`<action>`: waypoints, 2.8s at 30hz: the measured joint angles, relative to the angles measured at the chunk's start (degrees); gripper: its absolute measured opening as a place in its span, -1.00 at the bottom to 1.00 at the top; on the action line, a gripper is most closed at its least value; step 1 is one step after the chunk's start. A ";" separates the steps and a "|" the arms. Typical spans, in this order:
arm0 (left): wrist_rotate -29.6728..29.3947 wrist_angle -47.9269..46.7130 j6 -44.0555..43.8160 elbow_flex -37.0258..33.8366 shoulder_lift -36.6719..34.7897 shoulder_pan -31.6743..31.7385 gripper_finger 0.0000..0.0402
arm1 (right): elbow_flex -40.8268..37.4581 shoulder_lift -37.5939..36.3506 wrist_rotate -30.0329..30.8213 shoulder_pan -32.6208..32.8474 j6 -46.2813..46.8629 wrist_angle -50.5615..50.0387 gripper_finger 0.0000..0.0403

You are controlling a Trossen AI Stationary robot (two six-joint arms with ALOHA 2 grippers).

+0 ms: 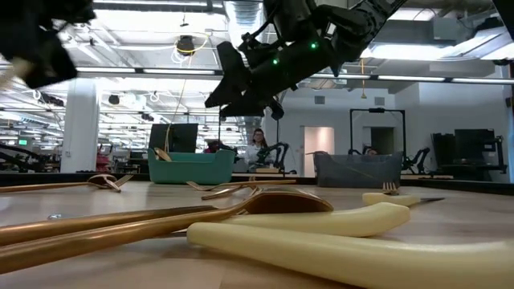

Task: Sort silverware by color (type)
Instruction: Put the yellow table knife into the orange bin, then put the gold fork into the black bin

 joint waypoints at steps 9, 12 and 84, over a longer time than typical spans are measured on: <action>-9.93 -6.29 -18.74 1.11 0.00 -18.52 -0.87 | 0.00 0.00 -0.02 1.53 -1.48 0.04 0.12; -10.49 -6.53 -24.38 1.11 0.02 -21.83 -0.86 | 0.00 0.00 -0.04 1.79 -2.27 -0.25 0.12; -2.48 69.74 46.03 -22.45 18.10 39.32 -0.69 | -35.71 -34.55 -0.46 3.80 59.80 -45.81 -0.44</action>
